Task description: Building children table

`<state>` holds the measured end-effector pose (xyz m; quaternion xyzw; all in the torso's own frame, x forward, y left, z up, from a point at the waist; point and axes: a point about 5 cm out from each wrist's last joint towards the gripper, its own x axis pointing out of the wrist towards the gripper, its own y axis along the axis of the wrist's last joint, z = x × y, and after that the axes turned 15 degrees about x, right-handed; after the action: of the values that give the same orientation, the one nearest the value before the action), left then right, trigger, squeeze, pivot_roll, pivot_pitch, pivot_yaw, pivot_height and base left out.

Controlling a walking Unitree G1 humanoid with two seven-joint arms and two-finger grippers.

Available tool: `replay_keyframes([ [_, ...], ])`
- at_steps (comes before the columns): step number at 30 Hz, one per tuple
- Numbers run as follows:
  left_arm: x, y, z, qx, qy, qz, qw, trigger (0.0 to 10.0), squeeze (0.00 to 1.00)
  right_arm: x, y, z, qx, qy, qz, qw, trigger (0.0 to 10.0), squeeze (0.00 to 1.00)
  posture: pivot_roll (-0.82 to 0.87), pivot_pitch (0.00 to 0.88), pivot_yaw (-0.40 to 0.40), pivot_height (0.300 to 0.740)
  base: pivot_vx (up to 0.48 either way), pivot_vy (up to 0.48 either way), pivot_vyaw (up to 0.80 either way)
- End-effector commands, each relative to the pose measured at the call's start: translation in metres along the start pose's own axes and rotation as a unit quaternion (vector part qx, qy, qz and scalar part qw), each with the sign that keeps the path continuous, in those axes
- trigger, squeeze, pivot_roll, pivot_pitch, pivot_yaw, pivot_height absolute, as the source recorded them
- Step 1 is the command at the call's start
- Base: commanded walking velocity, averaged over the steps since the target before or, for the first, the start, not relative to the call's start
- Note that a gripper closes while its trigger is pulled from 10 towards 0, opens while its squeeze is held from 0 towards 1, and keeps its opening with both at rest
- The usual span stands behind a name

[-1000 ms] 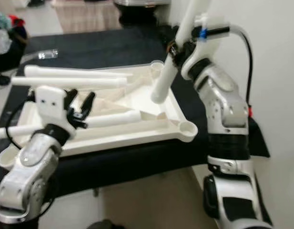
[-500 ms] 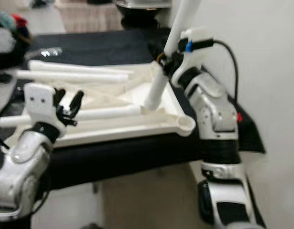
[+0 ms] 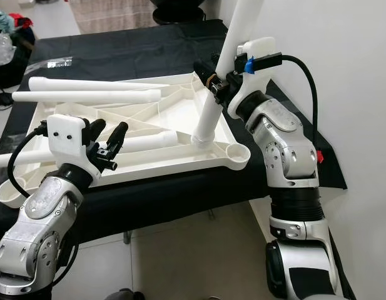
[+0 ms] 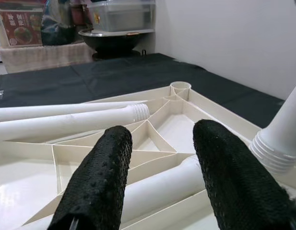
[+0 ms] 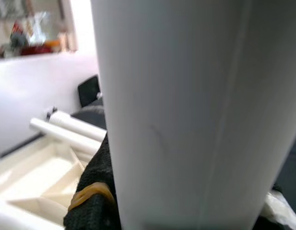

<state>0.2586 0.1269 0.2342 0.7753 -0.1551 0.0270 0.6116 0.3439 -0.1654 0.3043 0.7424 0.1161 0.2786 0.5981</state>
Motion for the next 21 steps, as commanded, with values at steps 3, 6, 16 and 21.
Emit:
replay_keyframes([
  [3,-0.004,0.001,-0.001,-0.006,0.004,0.000,1.000,10.0,0.00,-0.009,0.005,0.015,-0.022,-0.025,-0.001,0.999,10.0,0.00,0.08,0.099,-0.016,0.740,0.000,0.000,0.00],
  [6,-0.005,0.001,-0.001,0.002,0.003,0.001,1.000,10.0,0.00,-0.019,0.009,0.039,-0.026,-0.096,0.014,0.995,10.0,0.00,0.07,0.097,-0.014,0.740,0.000,0.000,0.00],
  [16,-0.006,-0.002,0.000,0.007,-0.002,-0.009,1.000,10.0,0.00,-0.014,-0.003,0.053,-0.053,-0.093,-0.044,0.993,10.0,0.00,0.07,0.127,-0.014,0.740,0.000,0.000,0.00],
  [21,-0.016,-0.011,0.013,-0.006,-0.069,-0.034,0.997,10.0,0.00,-0.011,0.009,0.072,-0.036,-0.117,-0.039,0.992,10.0,0.00,0.08,0.147,-0.021,0.740,0.000,0.000,0.00],
])
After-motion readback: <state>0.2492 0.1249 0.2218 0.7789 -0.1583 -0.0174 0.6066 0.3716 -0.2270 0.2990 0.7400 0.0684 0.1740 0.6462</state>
